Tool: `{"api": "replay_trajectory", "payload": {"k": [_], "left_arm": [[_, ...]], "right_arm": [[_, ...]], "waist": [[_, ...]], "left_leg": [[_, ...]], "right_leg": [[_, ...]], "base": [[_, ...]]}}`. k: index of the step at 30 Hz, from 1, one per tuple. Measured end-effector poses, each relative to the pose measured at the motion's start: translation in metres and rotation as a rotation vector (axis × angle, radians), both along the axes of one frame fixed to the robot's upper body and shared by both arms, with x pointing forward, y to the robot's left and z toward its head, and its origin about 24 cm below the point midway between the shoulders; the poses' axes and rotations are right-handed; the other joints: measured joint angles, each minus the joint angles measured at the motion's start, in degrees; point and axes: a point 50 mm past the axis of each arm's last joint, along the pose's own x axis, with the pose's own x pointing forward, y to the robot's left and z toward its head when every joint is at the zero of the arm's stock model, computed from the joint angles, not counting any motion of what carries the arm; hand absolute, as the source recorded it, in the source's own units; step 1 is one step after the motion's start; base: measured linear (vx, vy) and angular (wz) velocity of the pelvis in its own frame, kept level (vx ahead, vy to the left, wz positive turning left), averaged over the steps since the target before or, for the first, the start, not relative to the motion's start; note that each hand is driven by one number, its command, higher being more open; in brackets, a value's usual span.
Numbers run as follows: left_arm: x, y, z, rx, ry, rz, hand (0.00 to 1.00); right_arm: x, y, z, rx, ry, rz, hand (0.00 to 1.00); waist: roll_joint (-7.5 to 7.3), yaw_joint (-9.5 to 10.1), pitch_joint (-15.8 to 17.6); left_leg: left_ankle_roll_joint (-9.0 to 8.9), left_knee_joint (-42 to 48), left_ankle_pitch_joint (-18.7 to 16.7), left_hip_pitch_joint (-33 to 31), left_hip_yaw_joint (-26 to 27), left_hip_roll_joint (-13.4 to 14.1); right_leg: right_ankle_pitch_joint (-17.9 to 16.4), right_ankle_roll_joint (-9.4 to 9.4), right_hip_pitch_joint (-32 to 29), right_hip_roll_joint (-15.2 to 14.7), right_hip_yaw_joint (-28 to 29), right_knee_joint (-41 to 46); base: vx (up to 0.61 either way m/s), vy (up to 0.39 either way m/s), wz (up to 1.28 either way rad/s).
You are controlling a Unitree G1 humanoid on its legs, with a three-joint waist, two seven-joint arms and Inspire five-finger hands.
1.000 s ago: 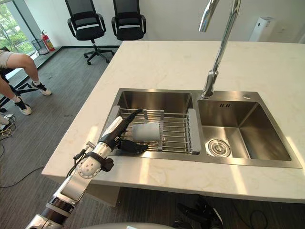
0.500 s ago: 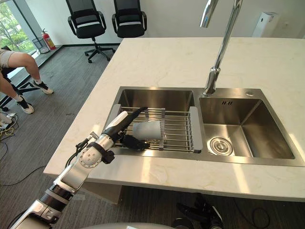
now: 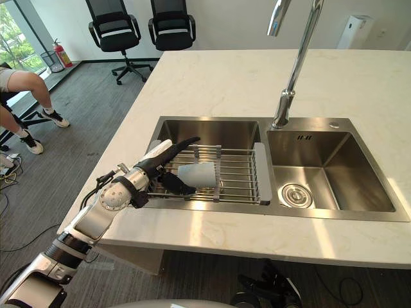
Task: Walk over to the sink, pick up the cup, carry it to the dishwasher, place the cup inside the dishwasher, then close the dishwasher door
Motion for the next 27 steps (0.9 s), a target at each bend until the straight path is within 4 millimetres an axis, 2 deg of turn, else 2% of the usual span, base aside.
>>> {"api": "replay_trajectory", "payload": {"k": [4,10,17,27], "left_arm": [[0.006,-0.005,-0.001,0.06,0.03,-0.04,1.0],[0.014,0.001,-0.006,0.09,0.085,-0.008,1.0],[0.024,-0.005,-0.001,0.104,0.109,-0.017,1.0],[0.031,0.003,-0.008,0.113,0.161,0.047,1.0]], "right_arm": [[0.004,0.008,-0.002,-0.005,0.027,0.017,1.0],[0.001,0.016,-0.007,-0.019,0.085,0.017,1.0],[0.004,0.022,-0.008,-0.043,0.099,0.021,1.0],[0.007,0.018,-0.01,-0.085,0.137,0.037,1.0]], "waist": [[0.06,-0.34,-0.01],[0.52,-1.14,-0.2],[0.68,-1.66,-0.18],[2.67,-3.23,-0.13]], "left_leg": [[0.18,-0.13,0.12,0.18,-0.05,-0.23],[0.47,-0.97,0.43,0.56,-0.24,-1.06],[0.55,-1.15,0.61,0.42,-0.47,-1.45],[-0.26,-4.44,3.29,1.45,-1.76,-1.06]], "right_leg": [[-0.3,0.05,-0.03,-0.29,-0.02,0.51],[-1.29,0.22,-0.58,-1.22,-0.05,2.07],[-1.26,0.26,-0.78,-1.53,-0.15,2.07],[-0.5,0.19,-0.21,-1.23,-1.96,0.5]], "base": [[0.0,0.0,0.0],[0.0,0.005,0.02],[0.0,0.0,0.01],[-0.03,-0.014,0.06]]}}
